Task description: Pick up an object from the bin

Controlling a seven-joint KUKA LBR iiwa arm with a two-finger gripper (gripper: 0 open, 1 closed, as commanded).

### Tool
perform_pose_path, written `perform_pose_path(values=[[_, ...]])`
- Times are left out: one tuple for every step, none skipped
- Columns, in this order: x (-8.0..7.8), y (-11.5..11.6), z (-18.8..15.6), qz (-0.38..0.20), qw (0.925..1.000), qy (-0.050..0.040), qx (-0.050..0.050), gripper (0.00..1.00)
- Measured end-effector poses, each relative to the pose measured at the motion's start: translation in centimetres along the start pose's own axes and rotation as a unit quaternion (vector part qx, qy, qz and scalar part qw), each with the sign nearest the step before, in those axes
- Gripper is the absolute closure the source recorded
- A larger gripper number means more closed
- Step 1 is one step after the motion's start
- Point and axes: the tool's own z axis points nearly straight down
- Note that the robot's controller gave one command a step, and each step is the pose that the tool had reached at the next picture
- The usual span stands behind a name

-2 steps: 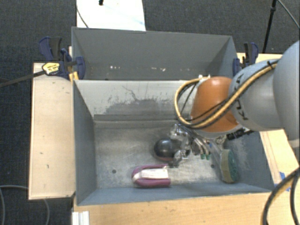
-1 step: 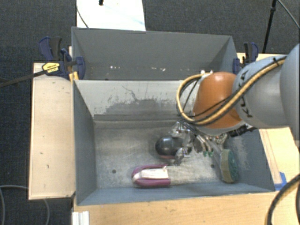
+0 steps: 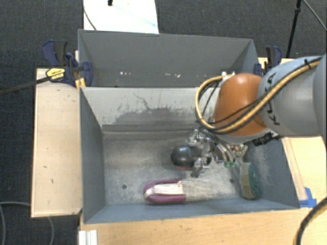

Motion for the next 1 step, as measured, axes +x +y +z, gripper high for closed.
perform_pose_path(values=[[-0.28, 0.0, -9.17, -0.001, 1.0, -0.0004, 0.0, 1.0]])
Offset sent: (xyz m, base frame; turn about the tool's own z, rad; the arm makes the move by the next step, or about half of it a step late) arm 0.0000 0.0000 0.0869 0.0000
